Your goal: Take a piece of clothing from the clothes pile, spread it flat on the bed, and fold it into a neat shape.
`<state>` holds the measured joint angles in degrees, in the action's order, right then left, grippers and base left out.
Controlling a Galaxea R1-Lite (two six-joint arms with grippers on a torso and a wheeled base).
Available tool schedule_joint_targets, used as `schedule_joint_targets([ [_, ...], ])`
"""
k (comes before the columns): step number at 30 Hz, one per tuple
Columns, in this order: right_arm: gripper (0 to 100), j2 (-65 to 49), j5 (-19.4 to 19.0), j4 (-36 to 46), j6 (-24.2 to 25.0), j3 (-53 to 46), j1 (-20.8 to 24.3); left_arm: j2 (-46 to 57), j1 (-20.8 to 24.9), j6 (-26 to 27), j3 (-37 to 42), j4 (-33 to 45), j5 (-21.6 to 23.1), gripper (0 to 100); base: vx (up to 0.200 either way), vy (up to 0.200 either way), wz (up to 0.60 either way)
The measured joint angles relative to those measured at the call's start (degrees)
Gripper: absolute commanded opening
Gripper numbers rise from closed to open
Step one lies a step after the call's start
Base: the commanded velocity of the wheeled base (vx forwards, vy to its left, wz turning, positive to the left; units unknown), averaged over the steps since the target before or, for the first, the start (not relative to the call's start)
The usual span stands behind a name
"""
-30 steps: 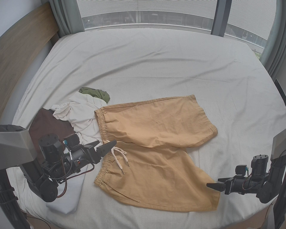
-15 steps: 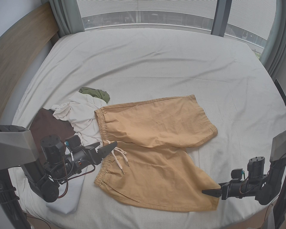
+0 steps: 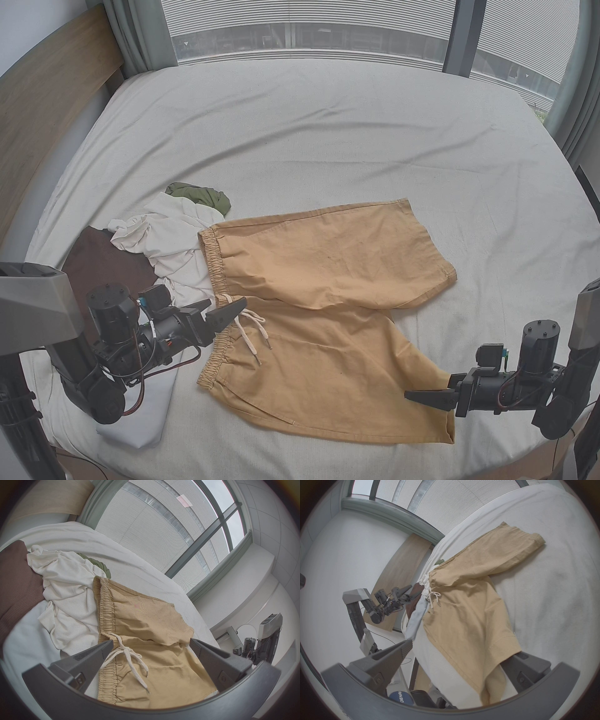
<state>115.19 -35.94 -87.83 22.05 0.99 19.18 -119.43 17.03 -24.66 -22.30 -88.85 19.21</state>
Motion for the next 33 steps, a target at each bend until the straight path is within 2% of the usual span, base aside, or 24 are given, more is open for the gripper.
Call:
schedule_joint_targets([
  [18, 100, 3.5, -0.13, -0.4, 0.63, 0.2, 9.74, -0.02, -0.04, 0.0, 0.0, 0.0, 0.05, 100, 0.0, 0.0, 0.0],
  [33, 100, 8.07, 0.44, -0.38, -0.95, 0.02, 10.64, -0.02, -0.13, 0.0, 0.06, 0.0, 0.02, 100, 0.0, 0.0, 0.0],
])
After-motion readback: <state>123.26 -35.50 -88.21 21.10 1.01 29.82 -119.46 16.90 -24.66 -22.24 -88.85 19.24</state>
